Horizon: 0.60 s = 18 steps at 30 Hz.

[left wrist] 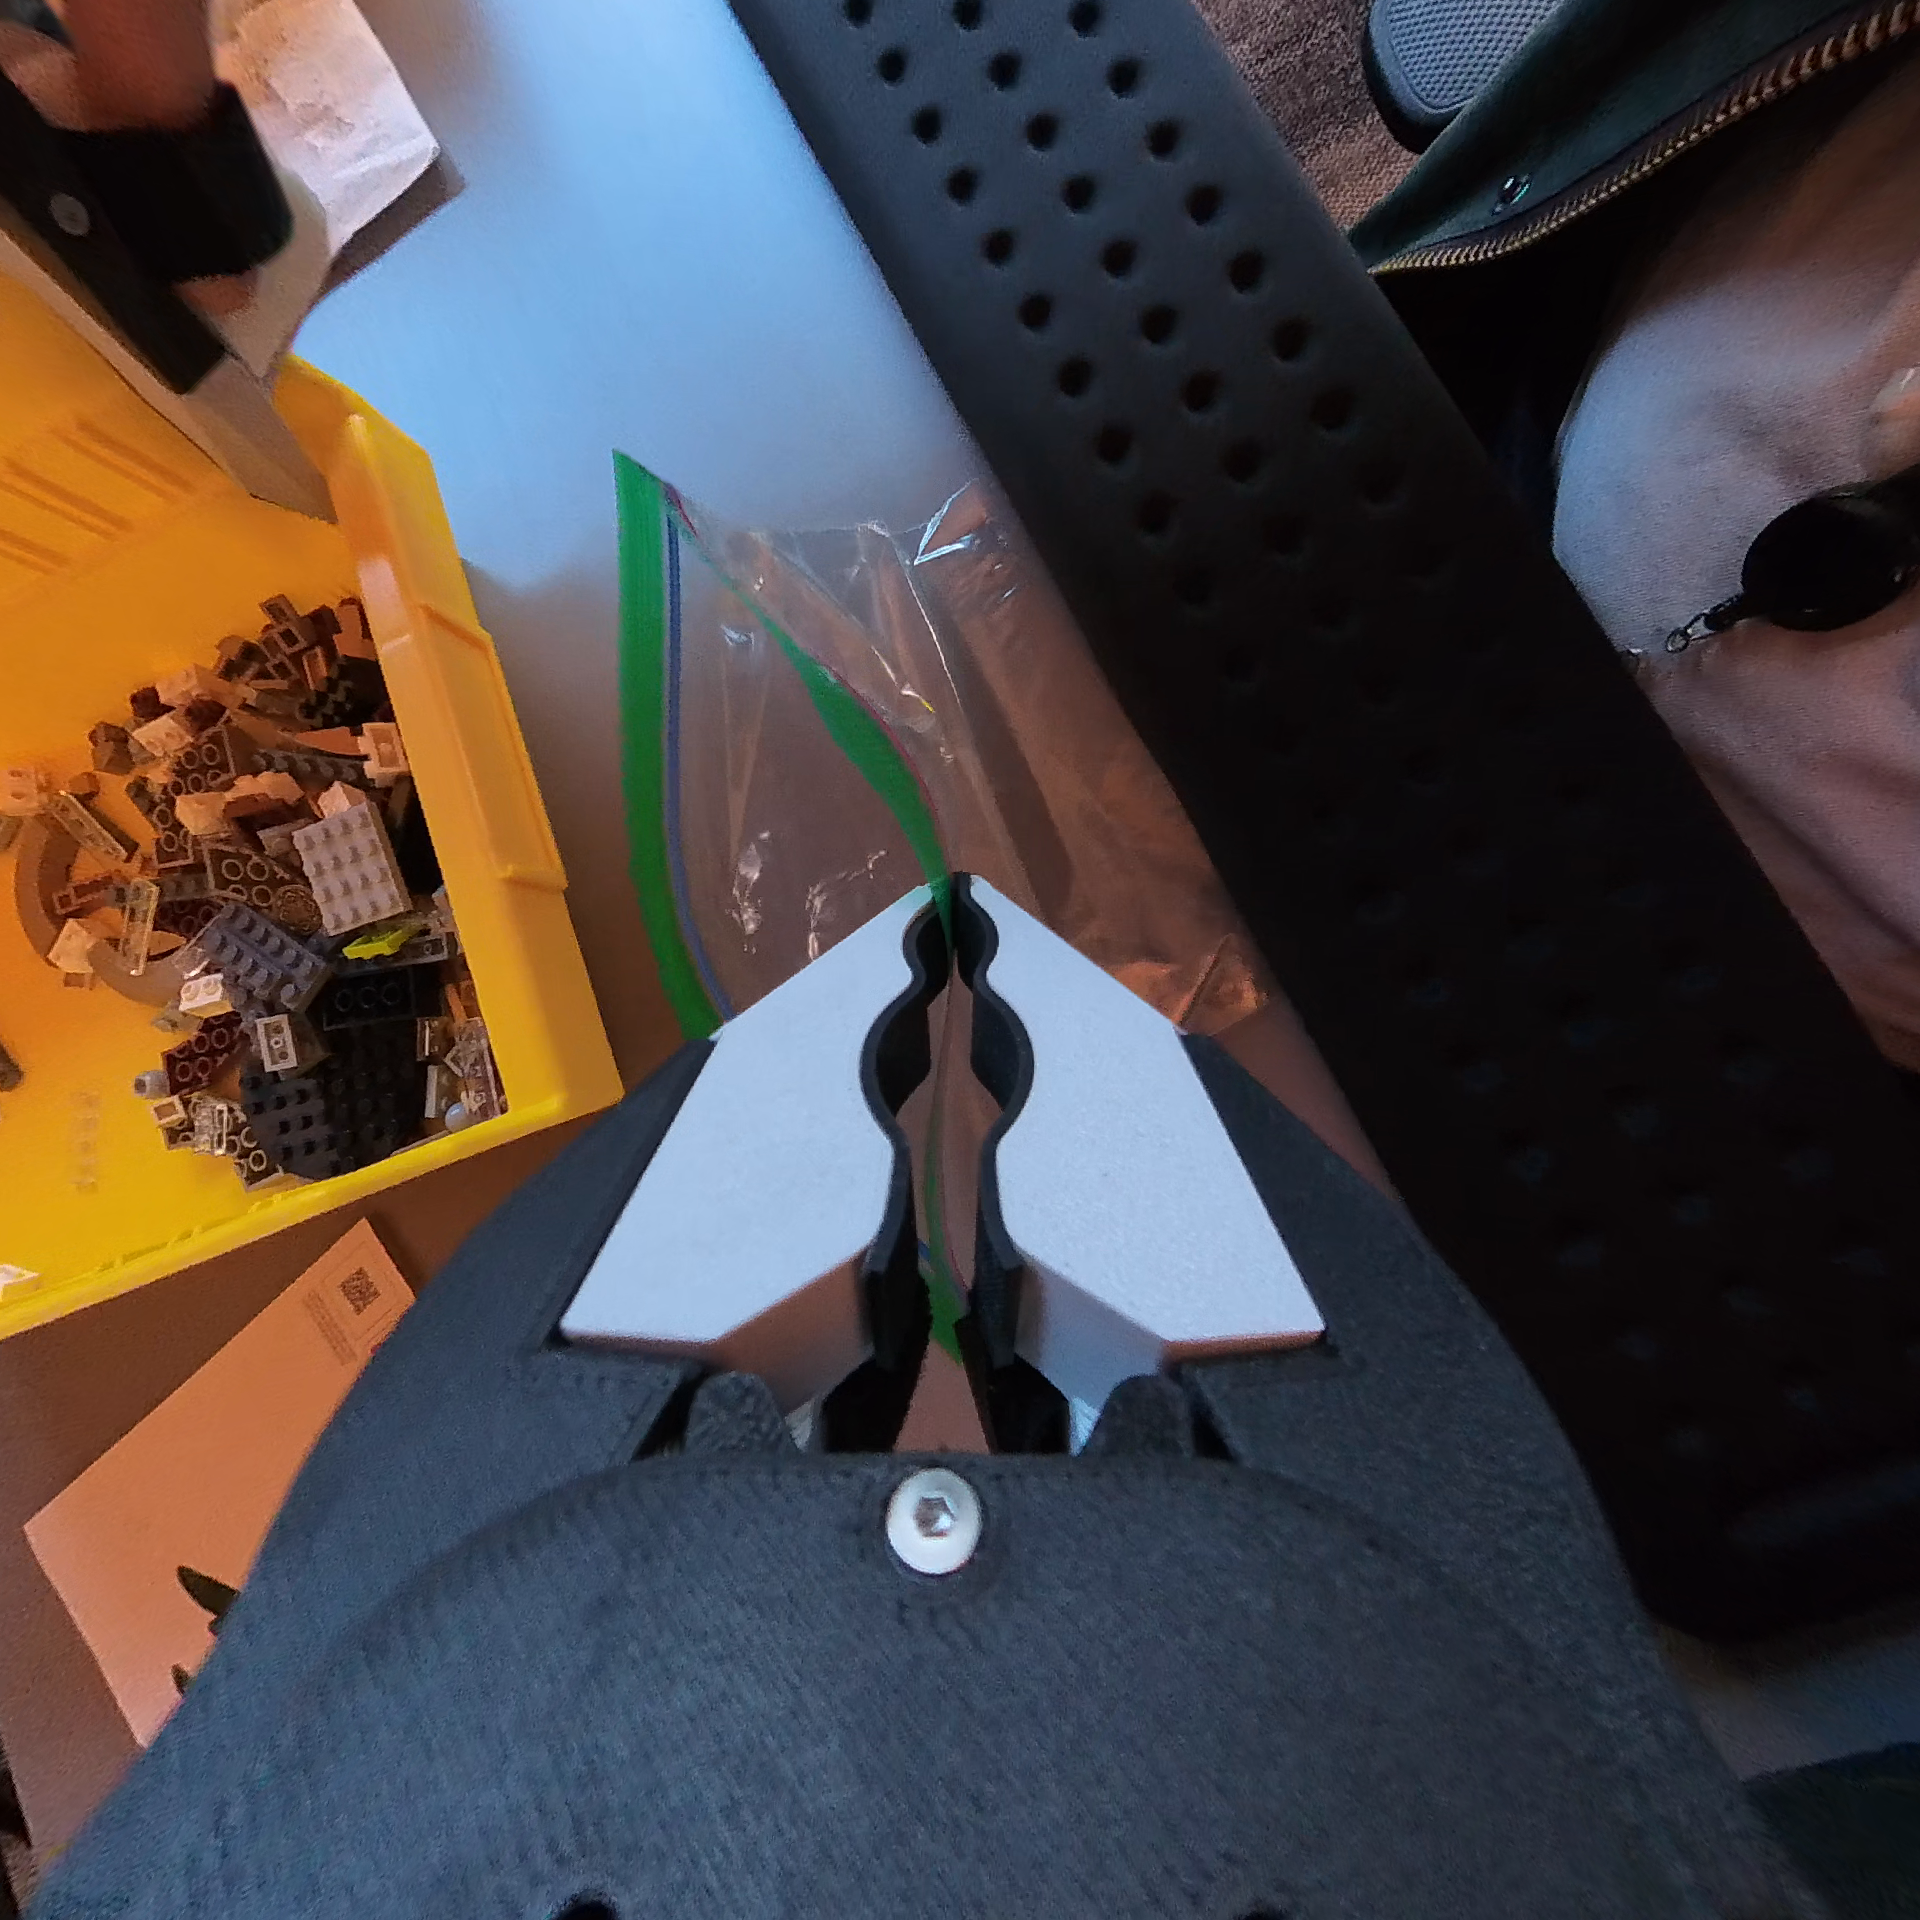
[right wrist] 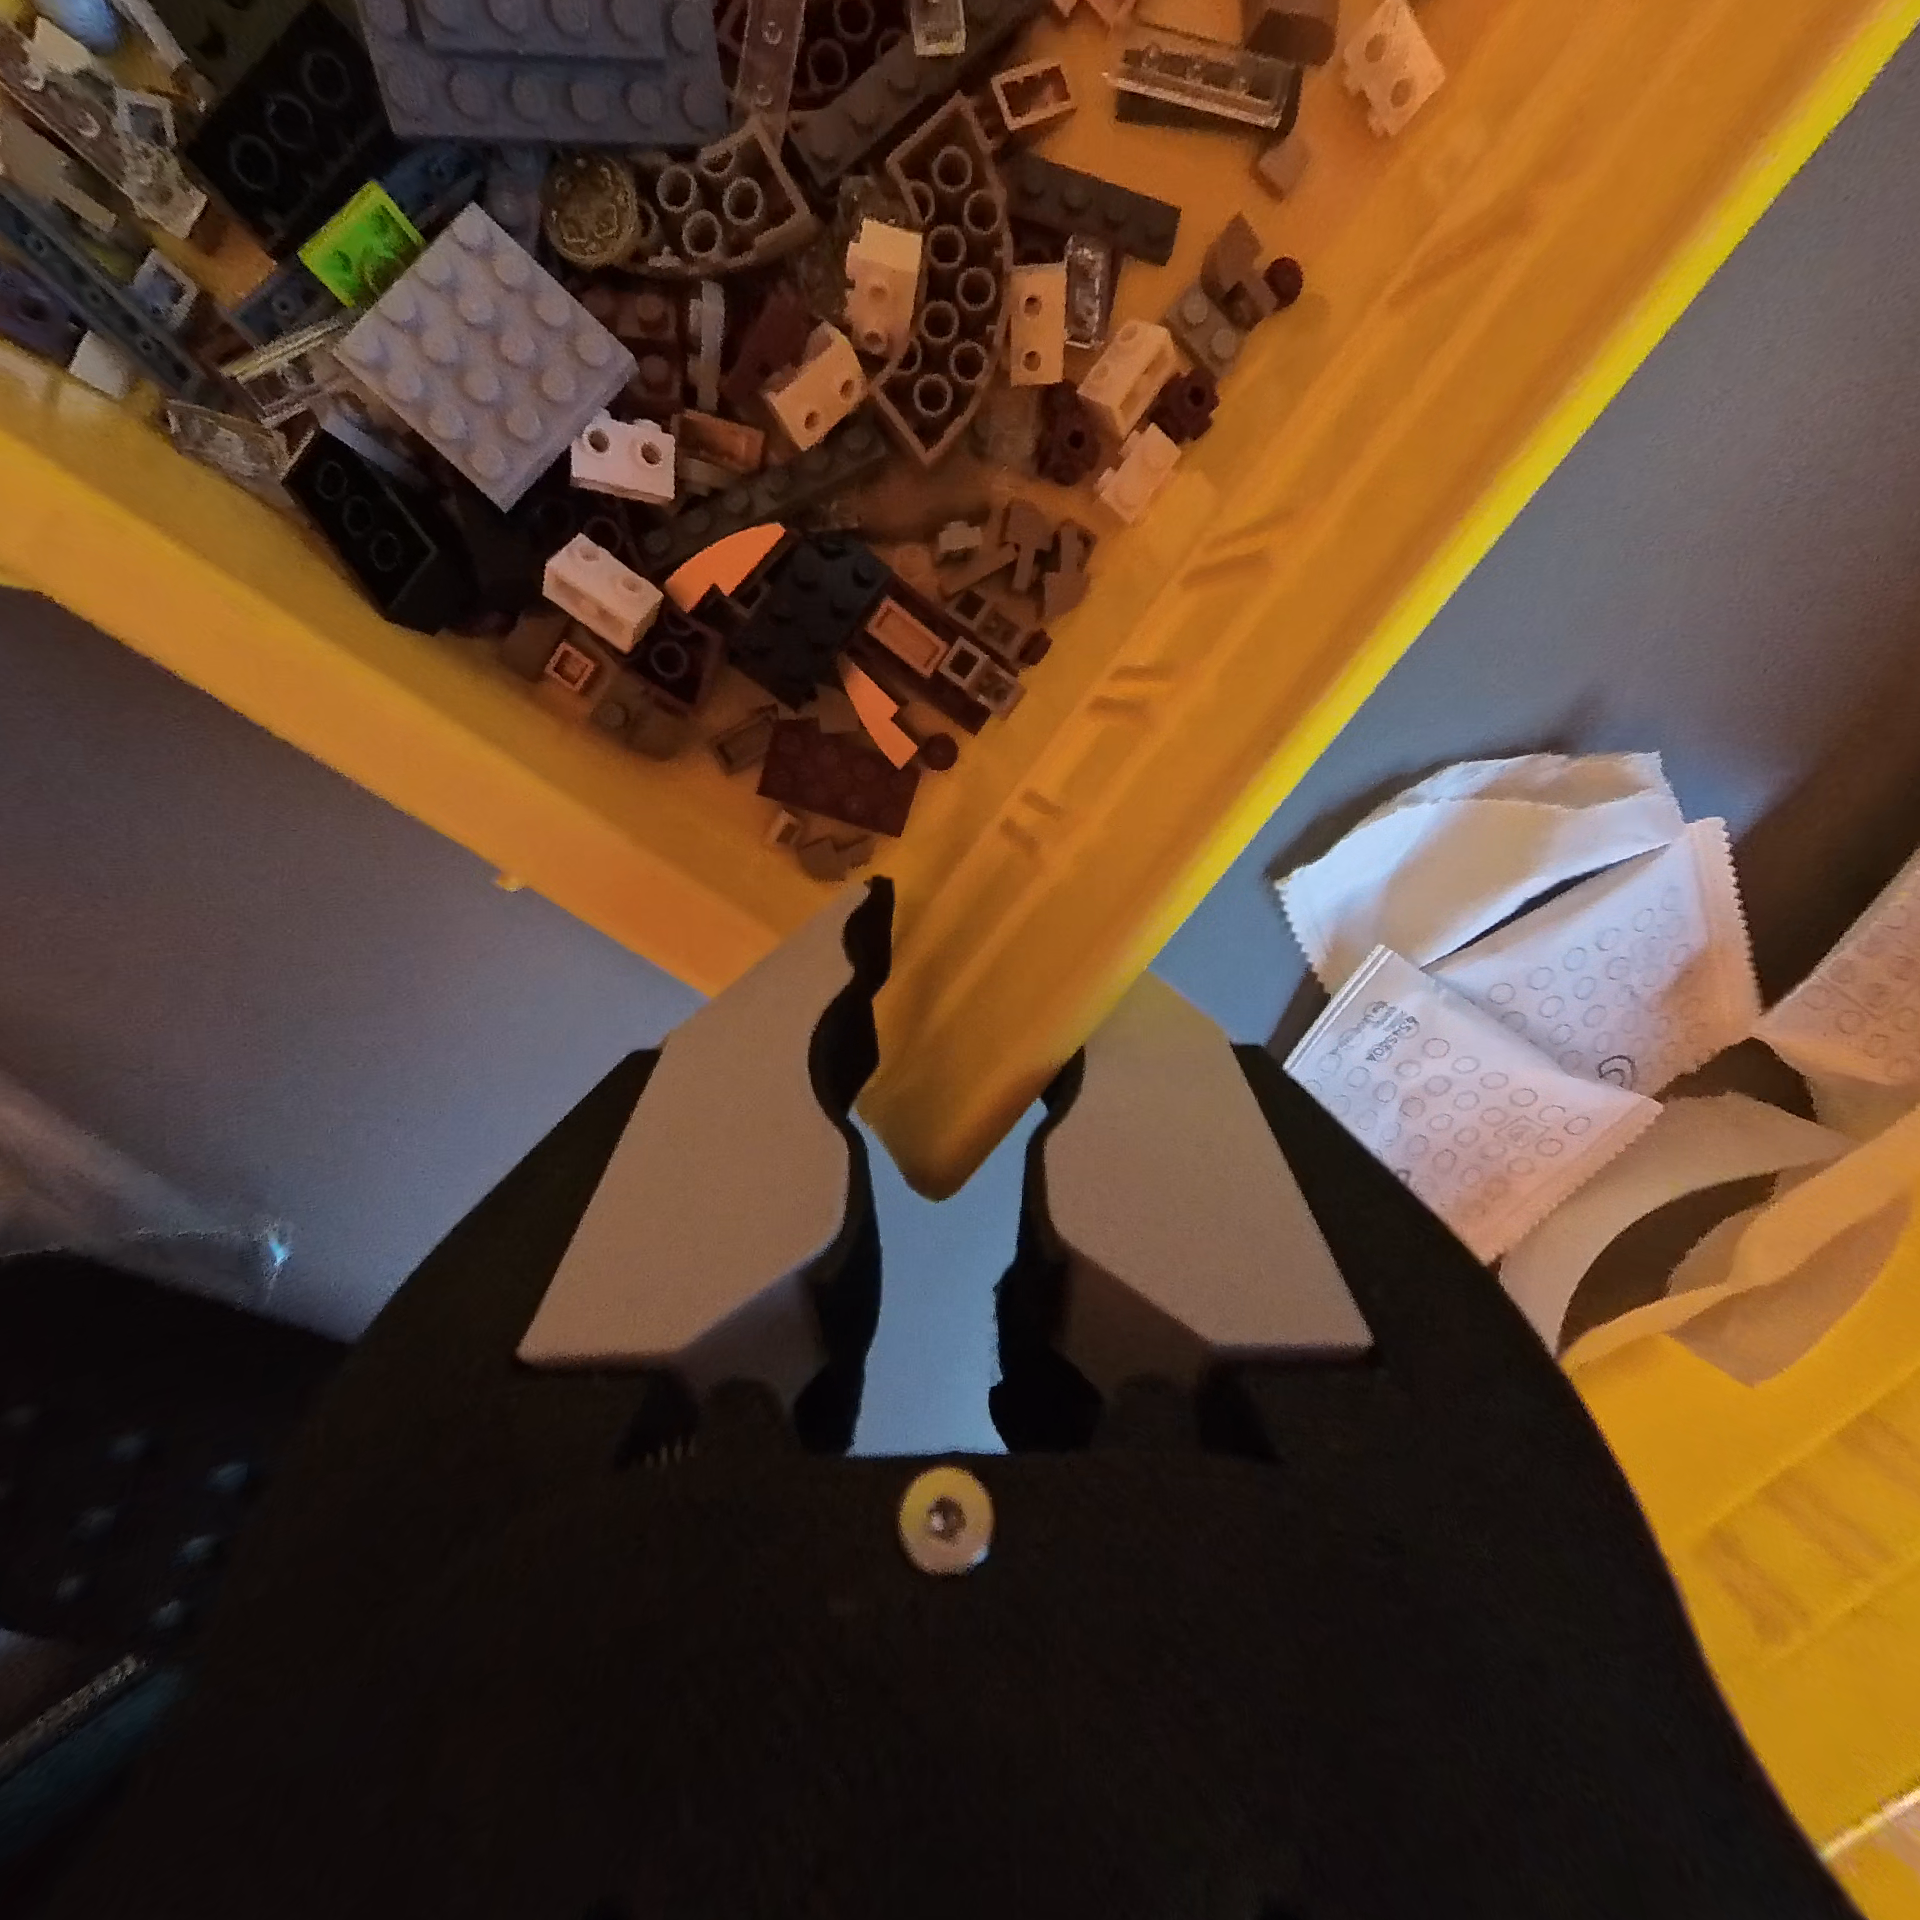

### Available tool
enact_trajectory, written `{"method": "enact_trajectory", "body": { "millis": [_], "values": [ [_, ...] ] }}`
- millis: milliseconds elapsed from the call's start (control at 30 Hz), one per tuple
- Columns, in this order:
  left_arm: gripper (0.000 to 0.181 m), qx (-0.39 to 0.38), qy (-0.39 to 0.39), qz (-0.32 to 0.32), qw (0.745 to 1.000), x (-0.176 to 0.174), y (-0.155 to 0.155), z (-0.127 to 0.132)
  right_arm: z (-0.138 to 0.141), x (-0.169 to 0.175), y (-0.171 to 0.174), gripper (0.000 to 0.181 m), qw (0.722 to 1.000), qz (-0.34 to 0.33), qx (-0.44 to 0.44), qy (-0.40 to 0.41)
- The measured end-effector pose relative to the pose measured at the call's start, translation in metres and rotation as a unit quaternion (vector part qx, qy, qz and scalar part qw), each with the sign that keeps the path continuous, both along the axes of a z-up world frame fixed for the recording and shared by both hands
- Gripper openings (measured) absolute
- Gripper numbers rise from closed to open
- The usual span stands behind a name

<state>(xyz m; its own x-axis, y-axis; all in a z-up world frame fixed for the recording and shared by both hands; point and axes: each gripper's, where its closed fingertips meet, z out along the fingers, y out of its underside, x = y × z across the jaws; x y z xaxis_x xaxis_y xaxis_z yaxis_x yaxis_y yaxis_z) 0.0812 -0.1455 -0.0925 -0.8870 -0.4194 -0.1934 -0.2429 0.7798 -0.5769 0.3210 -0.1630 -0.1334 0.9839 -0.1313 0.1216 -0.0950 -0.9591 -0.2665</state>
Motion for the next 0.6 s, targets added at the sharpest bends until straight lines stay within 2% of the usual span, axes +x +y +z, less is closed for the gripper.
{"method": "enact_trajectory", "body": {
  "millis": [100, 133, 300, 433, 600],
  "values": [
    [0.000, -0.001, 0.002, 0.002, 1.000, 0.001, 0.001, -0.001, 0.012, 0.006, 0.004, 0.023, 1.000, -0.002, -0.012, 0.008],
    [0.000, 0.000, 0.004, 0.003, 1.000, 0.001, 0.001, -0.002, 0.015, 0.009, 0.006, 0.029, 1.000, -0.007, -0.015, 0.015],
    [0.000, 0.008, 0.011, 0.009, 1.000, 0.003, 0.005, -0.008, 0.032, 0.027, 0.033, 0.036, 0.992, -0.085, 0.014, 0.089],
    [0.000, 0.009, 0.012, 0.010, 1.000, 0.003, 0.006, -0.009, 0.027, 0.053, 0.051, 0.036, 0.984, -0.141, 0.005, 0.105],
    [0.000, 0.009, 0.016, 0.009, 1.000, 0.002, 0.005, -0.011, 0.012, 0.069, 0.076, 0.032, 0.957, -0.218, 0.028, 0.188]
  ]
}}
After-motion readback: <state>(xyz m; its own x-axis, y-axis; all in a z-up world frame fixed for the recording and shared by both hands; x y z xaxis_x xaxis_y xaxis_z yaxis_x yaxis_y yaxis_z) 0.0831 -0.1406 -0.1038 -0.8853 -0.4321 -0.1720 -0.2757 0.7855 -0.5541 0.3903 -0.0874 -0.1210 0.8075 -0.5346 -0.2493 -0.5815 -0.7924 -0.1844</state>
